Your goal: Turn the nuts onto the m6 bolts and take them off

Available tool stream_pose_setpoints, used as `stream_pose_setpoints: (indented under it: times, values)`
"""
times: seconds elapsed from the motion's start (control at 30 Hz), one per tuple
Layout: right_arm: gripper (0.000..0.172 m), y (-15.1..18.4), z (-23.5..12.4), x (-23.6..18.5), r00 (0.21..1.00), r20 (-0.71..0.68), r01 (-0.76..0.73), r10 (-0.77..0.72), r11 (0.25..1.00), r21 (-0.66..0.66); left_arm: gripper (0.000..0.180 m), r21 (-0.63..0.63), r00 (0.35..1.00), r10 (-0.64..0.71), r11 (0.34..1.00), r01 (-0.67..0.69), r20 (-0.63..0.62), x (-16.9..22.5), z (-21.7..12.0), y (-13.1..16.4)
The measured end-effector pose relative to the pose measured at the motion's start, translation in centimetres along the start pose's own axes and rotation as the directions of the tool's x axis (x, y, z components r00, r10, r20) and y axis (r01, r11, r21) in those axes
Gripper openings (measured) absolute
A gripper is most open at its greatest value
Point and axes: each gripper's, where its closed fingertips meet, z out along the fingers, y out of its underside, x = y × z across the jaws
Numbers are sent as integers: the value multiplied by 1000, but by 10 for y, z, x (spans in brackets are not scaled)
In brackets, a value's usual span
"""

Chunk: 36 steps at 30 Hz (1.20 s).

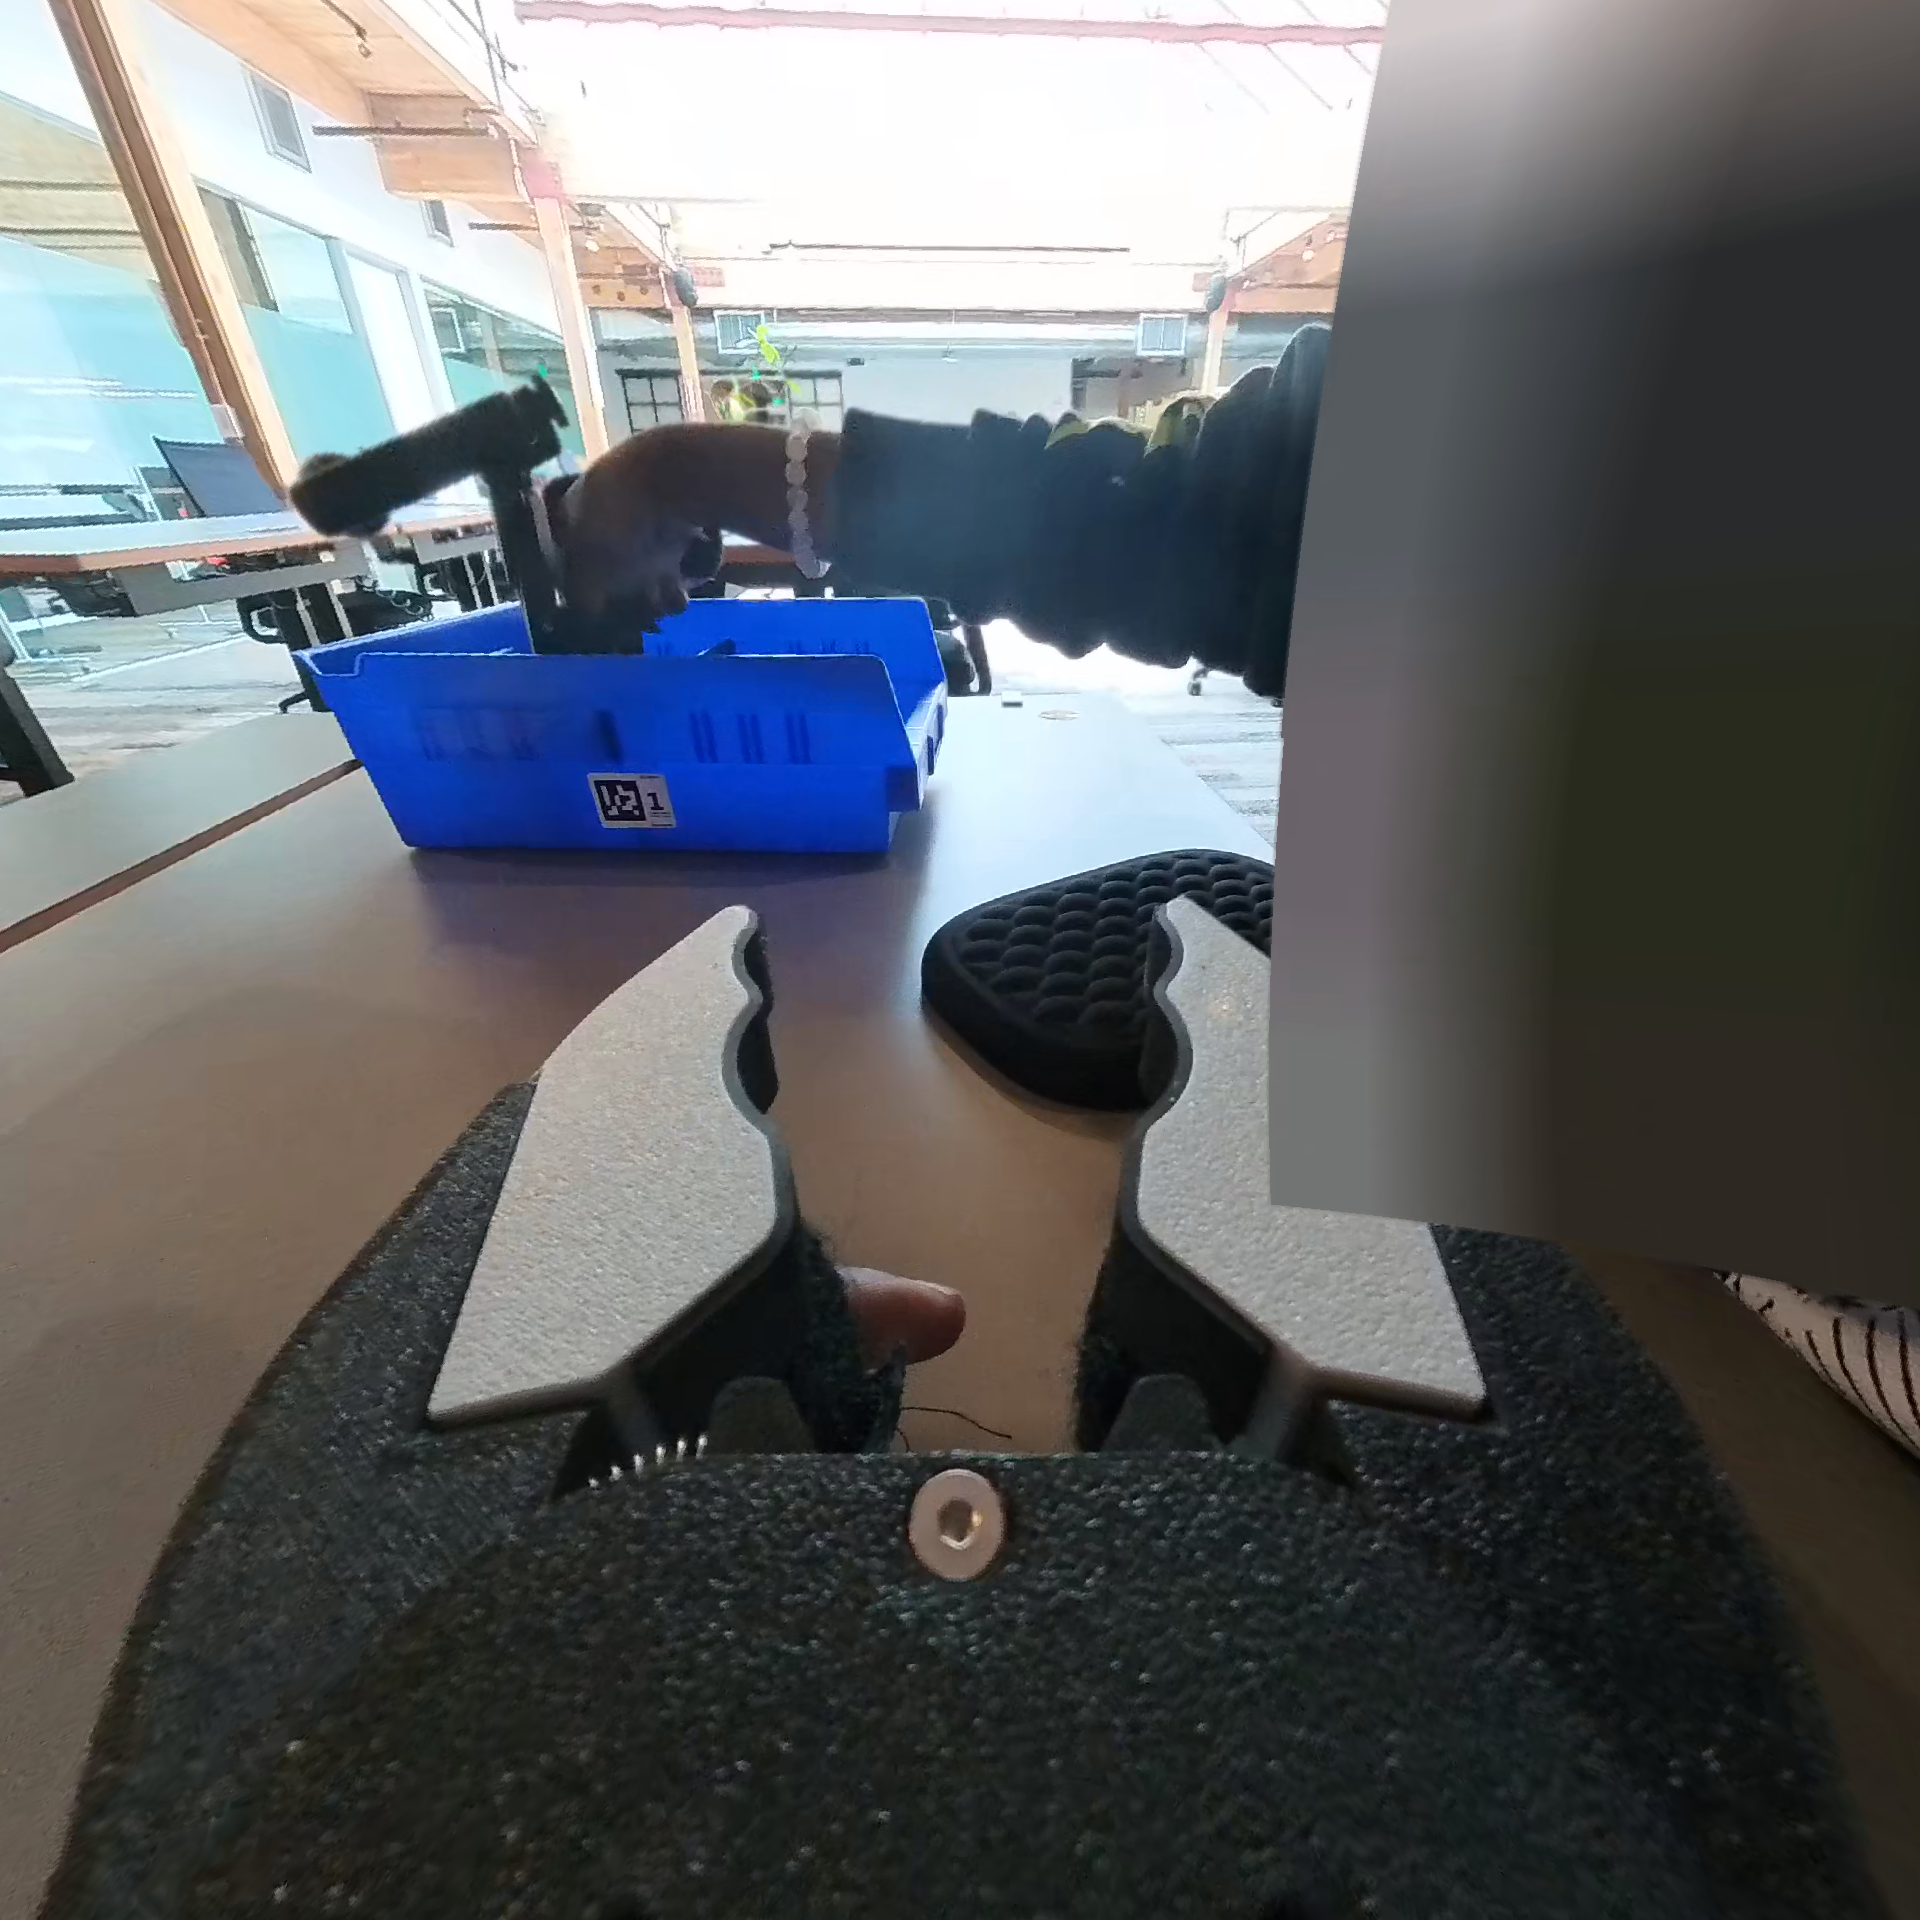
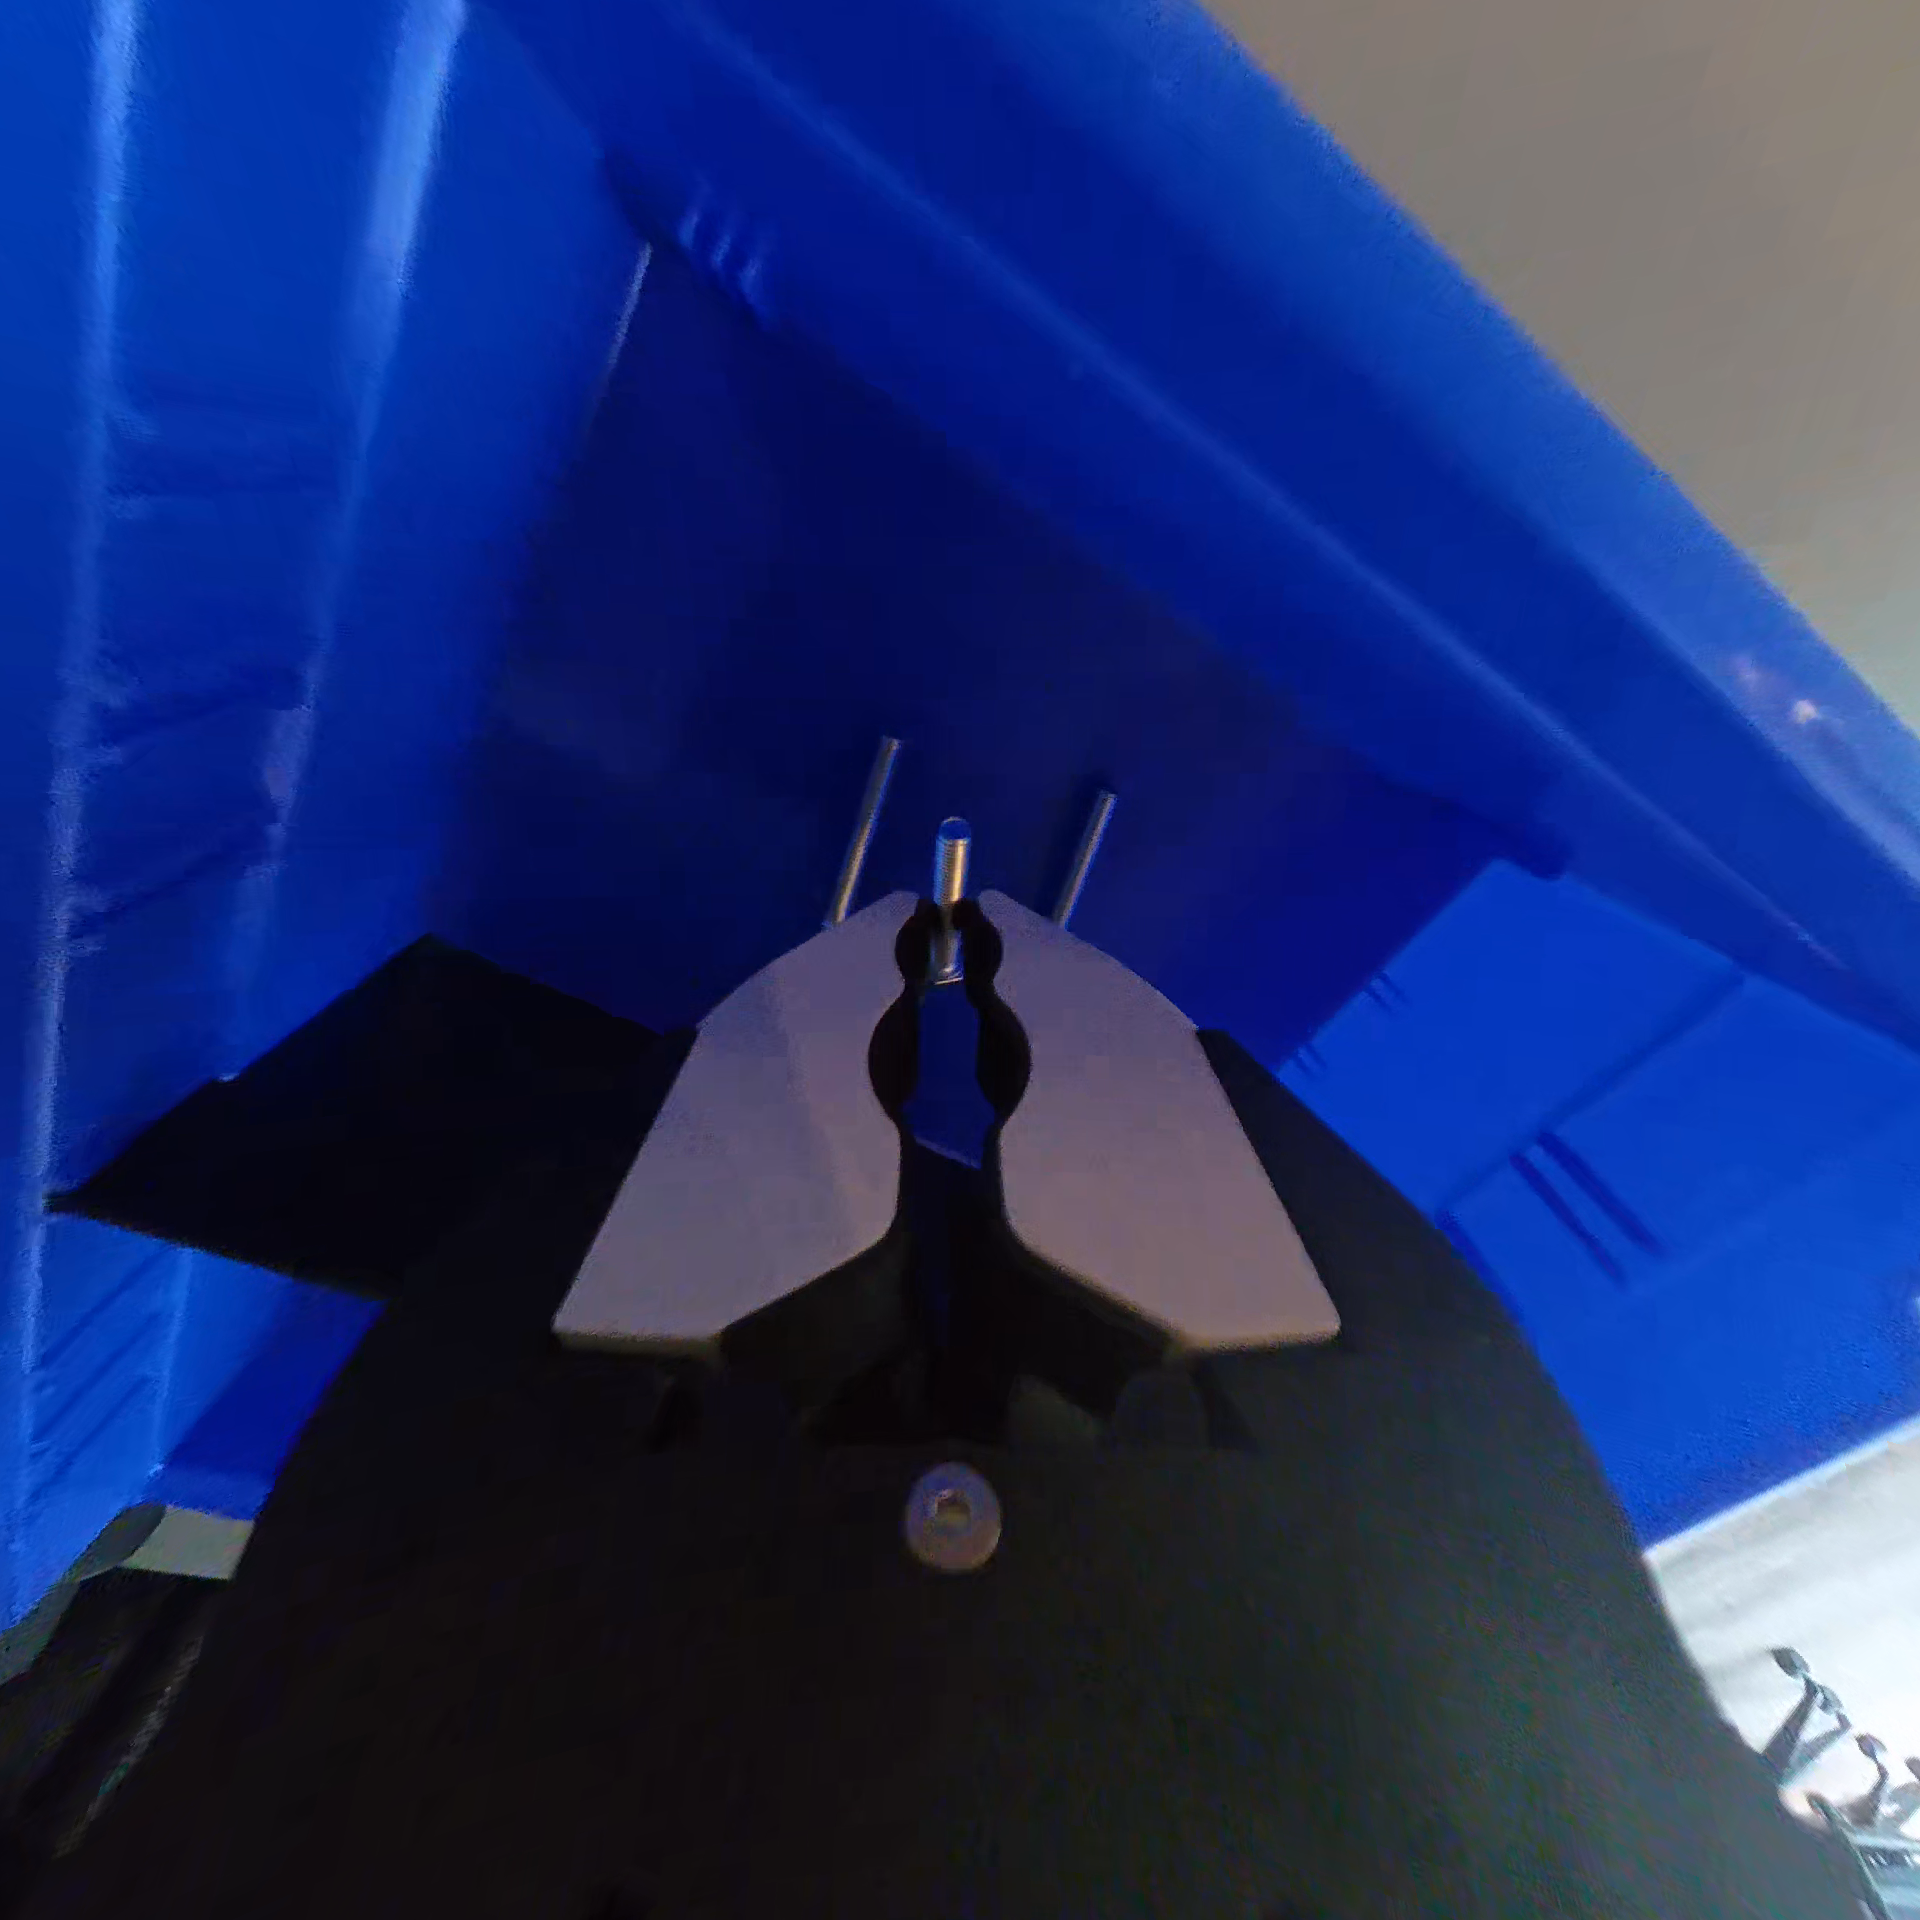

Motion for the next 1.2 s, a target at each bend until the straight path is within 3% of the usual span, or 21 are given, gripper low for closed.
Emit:
stream_pose_setpoints:
  times: [0.03, 0.53, 0.8, 0.97, 1.1, 1.2]
  values:
    - [5, 0, 2, 1, 1000, -1, -1, 1, 1000, -8, 69, 3, 1000, -3, 1000, 3, -1, 0, 0, 0]
    - [5, -8, 19, 1, 1000, -1, -29, 29, 1000, 3, 68, 1, 1000, 6, 1000, -6, -14, 1, -1, 0]
    - [13, -12, 9, 4, 998, -20, -61, 63, 994, 91, 69, -21, 1000, -10, 1000, 10, 4, 1, -2, -1]
    - [26, -16, -35, 3, 991, -93, -62, 97, 943, 326, 71, -23, 994, -42, 999, 45, 101, -3, -14, -22]
    - [38, -13, -88, -16, 986, -106, -44, 133, 803, 594, 71, 6, 960, -45, 999, 46, 276, -10, -53, -50]
    - [42, -2, -119, -41, 987, -94, -19, 127, 684, 729, 68, -8, 886, -30, 999, 38, 462, -20, -103, -69]
